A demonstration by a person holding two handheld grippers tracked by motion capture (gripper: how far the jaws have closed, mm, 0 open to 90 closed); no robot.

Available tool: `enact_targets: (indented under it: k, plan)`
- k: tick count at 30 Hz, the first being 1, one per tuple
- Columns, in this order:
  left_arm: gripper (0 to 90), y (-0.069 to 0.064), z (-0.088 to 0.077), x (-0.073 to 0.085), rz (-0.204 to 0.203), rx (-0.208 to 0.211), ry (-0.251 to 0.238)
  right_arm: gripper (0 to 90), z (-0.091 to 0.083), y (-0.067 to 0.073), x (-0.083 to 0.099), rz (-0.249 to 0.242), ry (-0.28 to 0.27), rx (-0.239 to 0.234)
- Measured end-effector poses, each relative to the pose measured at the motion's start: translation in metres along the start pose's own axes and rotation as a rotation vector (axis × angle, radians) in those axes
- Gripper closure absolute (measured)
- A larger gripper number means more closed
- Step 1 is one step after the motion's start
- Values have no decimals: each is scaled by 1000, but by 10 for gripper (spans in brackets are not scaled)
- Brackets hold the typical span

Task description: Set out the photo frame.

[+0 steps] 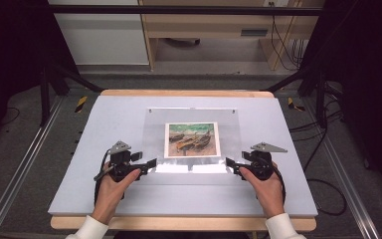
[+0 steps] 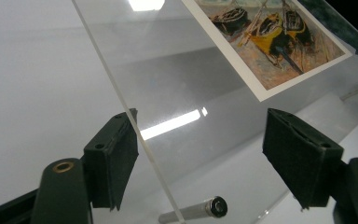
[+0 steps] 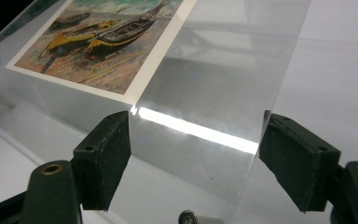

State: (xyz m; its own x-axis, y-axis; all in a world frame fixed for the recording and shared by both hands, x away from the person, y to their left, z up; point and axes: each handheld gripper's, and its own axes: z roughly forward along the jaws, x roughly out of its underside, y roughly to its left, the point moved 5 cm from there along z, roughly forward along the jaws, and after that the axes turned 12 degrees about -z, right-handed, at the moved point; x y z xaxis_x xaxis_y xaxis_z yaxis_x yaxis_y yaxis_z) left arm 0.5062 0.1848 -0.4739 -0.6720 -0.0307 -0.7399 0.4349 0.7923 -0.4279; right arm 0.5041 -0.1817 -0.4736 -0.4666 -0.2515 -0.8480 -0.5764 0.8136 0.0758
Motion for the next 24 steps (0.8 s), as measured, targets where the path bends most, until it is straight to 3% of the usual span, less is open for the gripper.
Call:
enact_targets:
  k: [6,24]
  plan:
    - [305,-5,-7,6,28,-27,-24,291,-8,6,3,-46,-14,34]
    - [375,-8,-15,12,31,-39,-37,361,-18,12,10,-59,-29,58]
